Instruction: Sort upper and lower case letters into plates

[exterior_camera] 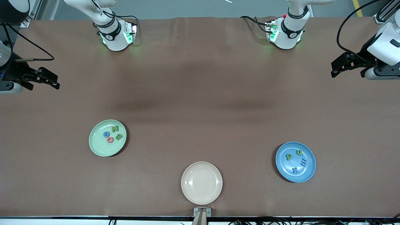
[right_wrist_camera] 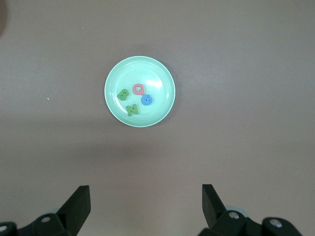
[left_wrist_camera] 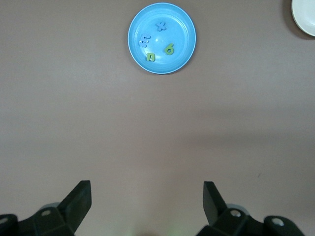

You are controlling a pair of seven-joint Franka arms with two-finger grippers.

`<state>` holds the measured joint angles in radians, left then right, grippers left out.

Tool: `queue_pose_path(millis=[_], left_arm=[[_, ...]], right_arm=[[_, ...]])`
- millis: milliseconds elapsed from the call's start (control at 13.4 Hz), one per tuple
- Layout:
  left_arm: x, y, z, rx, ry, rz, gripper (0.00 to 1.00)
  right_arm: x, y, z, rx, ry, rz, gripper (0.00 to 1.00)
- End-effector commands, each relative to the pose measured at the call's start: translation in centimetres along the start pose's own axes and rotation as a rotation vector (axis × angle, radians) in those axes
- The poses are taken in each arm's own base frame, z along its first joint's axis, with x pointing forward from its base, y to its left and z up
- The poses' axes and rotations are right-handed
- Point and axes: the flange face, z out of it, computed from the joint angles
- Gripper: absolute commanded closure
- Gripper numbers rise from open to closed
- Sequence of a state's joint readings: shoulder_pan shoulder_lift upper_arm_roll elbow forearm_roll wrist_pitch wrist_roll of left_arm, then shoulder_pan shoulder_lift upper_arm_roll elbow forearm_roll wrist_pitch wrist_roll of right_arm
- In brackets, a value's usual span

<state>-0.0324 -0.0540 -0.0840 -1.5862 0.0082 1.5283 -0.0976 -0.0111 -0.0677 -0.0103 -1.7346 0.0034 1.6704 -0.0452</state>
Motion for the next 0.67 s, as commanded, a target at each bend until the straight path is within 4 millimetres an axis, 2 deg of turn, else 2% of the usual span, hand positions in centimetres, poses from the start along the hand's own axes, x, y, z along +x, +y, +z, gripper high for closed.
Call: queue_pose_path(millis=[0, 598], left_arm=[[-0.88, 0.14, -0.33, -0.014, -0.001, 0.000, 0.00], [-0.82, 0.88, -0.39, -0.012, -0.004, -0.021, 0.00]], right_arm=[[0.14, 0.38, -0.43, 0.009, 0.002, -0.009, 0.00], [-0.04, 0.31, -0.20, 0.016, -0.012, -0.002, 0.00]])
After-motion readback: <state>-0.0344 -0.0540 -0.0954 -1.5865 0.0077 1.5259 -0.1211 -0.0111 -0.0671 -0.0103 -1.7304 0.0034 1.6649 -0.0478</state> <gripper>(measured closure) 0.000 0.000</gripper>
